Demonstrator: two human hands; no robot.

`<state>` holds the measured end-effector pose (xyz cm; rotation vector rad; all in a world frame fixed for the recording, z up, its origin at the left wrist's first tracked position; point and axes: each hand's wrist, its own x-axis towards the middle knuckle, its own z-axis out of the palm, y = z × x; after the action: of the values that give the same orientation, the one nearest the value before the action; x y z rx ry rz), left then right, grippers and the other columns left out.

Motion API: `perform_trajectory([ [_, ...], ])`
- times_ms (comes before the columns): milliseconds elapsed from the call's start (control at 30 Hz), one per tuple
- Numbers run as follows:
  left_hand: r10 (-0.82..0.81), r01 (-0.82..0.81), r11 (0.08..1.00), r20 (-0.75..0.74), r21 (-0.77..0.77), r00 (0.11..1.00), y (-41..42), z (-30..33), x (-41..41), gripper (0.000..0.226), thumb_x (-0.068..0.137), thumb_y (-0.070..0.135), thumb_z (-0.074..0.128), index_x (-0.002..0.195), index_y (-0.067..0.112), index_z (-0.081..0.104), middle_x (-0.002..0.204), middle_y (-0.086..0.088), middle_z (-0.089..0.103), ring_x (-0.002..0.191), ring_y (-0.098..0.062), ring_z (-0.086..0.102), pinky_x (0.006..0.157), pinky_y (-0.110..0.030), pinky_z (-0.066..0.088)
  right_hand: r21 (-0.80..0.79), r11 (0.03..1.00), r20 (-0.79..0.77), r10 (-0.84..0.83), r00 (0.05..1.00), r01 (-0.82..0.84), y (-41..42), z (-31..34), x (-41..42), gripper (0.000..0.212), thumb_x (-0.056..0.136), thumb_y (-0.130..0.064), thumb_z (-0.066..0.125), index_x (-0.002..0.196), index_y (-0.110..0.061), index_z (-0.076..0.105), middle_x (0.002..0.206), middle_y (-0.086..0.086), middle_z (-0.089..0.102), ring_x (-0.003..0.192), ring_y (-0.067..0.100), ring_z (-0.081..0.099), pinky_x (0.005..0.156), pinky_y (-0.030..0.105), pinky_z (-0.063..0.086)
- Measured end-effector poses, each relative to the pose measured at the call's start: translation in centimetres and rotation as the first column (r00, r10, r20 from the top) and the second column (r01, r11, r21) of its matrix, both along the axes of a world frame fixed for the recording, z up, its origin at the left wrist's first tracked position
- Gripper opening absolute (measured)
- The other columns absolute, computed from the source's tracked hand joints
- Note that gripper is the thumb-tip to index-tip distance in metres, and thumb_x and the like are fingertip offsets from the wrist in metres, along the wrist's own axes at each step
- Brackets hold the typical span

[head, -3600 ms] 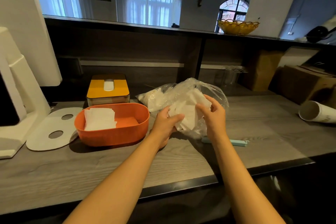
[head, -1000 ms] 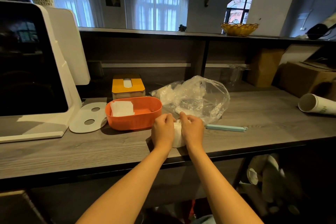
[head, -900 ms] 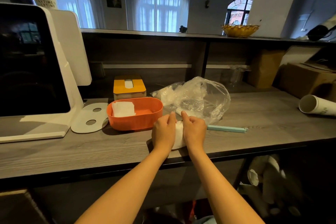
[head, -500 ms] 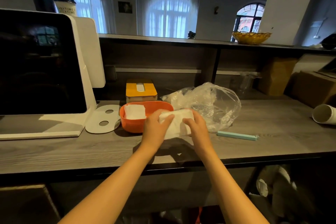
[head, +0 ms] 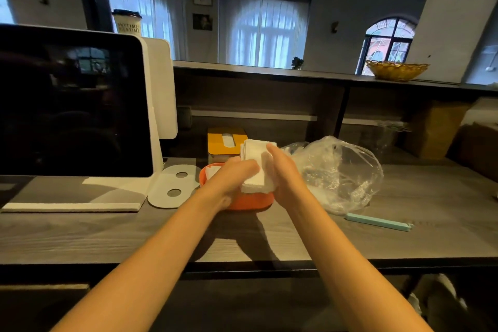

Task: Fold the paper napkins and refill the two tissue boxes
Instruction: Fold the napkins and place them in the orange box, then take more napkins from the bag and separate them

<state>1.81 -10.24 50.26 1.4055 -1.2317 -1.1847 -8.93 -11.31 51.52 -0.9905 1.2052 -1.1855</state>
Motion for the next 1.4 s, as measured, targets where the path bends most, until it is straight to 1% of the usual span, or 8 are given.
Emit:
perform_trajectory([
  [100, 0.036, -0.036, 0.999, -0.050, 0.006, 0.998, -1.4, 0.2, -0.3, 0.041, 0.100, 0.034, 0.051, 0.140, 0.023, 0.048, 0.134, -0.006, 0.057, 0.121, -0.028, 0.054, 0.104, -0.047, 0.048, 0.028, 0.996, -0.058, -0.078, 0.995, 0.079, -1.0, 1.6, 1.2, 0.045, 0.107, -0.029, 0.040, 0.148, -0.010, 0.039, 0.144, 0.013, 0.047, 0.128, 0.028, 0.049, 0.106, 0.037, 0.040],
  [300, 0.061, -0.061, 0.998, 0.138, -0.001, 0.989, -4.6, 0.9, 1.4, 0.023, 0.102, 0.026, 0.051, 0.123, 0.017, 0.052, 0.102, -0.004, 0.063, 0.098, -0.022, 0.062, 0.085, -0.037, 0.058, -0.048, 0.998, -0.462, -0.056, 0.885, 0.038, -5.4, 1.1, 0.3, 0.027, 0.100, -0.008, 0.049, 0.124, -0.008, 0.060, 0.091, 0.004, 0.055, 0.089, 0.018, 0.054, 0.060, 0.023, 0.044],
  [500, -0.060, -0.010, 0.987, 0.421, 0.163, 0.905, -7.0, -0.3, 2.3, 0.028, 0.099, 0.023, 0.063, 0.119, 0.004, 0.062, 0.109, -0.010, 0.069, 0.085, -0.017, 0.067, 0.053, -0.023, 0.054, -0.154, 0.985, -0.727, -0.063, 0.684, -0.073, -8.0, -1.3, -0.8, 0.049, 0.093, -0.012, 0.068, 0.140, -0.012, 0.054, 0.136, 0.011, 0.058, 0.118, 0.027, 0.058, 0.094, 0.035, 0.054],
  [567, -0.089, -0.006, 0.974, 0.404, 0.228, 0.910, -7.8, -0.9, 2.3, 0.033, 0.097, 0.021, 0.065, 0.125, 0.004, 0.062, 0.116, -0.012, 0.068, 0.097, -0.021, 0.069, 0.063, -0.025, 0.058, -0.170, 0.983, -0.778, -0.092, 0.621, -0.067, -8.6, -2.3, -0.9, 0.051, 0.093, -0.015, 0.068, 0.141, -0.013, 0.052, 0.138, 0.009, 0.057, 0.122, 0.027, 0.056, 0.095, 0.034, 0.051],
  [867, -0.144, 0.028, 0.965, 0.434, 0.261, 0.889, -8.9, -2.1, 1.6, 0.058, 0.100, 0.034, 0.058, 0.151, 0.011, 0.041, 0.144, -0.014, 0.054, 0.124, -0.032, 0.058, 0.104, -0.046, 0.050, -0.346, 0.933, -0.577, -0.297, 0.761, 0.102, -9.6, -4.5, -2.6, 0.039, 0.097, -0.021, 0.058, 0.135, -0.013, 0.054, 0.129, 0.008, 0.062, 0.104, 0.018, 0.059, 0.092, 0.037, 0.055],
  [1067, 0.072, -0.003, 0.993, 0.592, -0.117, 0.803, -8.3, -1.5, 0.6, 0.028, 0.100, 0.027, 0.054, 0.078, 0.010, 0.056, 0.073, -0.008, 0.053, 0.071, -0.027, 0.061, 0.068, -0.034, 0.054, -0.353, 0.927, -0.514, -0.303, 0.803, 0.125, -9.7, -5.1, -3.2, 0.031, 0.101, -0.022, 0.052, 0.129, -0.011, 0.059, 0.113, 0.000, 0.059, 0.097, 0.012, 0.051, 0.082, 0.028, 0.045],
  [1267, -0.116, 0.055, 0.982, 0.345, 0.183, 0.931, -7.5, -1.2, -1.4, 0.050, 0.108, 0.042, 0.036, 0.137, 0.005, 0.051, 0.131, -0.017, 0.057, 0.116, -0.032, 0.059, 0.083, -0.036, 0.050, -0.239, 0.968, -0.468, -0.182, 0.865, 0.074, -9.3, -5.3, -3.0, 0.028, 0.103, -0.024, 0.043, 0.112, -0.006, 0.063, 0.111, 0.013, 0.064, 0.105, 0.027, 0.059, 0.094, 0.045, 0.049],
  [1400, -0.069, 0.014, 0.989, 0.369, 0.148, 0.927, -8.1, -1.2, -2.1, 0.050, 0.107, 0.043, 0.035, 0.135, 0.006, 0.052, 0.127, -0.016, 0.060, 0.105, -0.030, 0.062, 0.074, -0.035, 0.053, -0.285, 0.951, -0.394, -0.232, 0.889, 0.122, -9.0, -5.4, -4.8, 0.022, 0.103, -0.027, 0.042, 0.089, -0.019, 0.057, 0.100, 0.010, 0.066, 0.101, 0.030, 0.062, 0.094, 0.052, 0.052],
])
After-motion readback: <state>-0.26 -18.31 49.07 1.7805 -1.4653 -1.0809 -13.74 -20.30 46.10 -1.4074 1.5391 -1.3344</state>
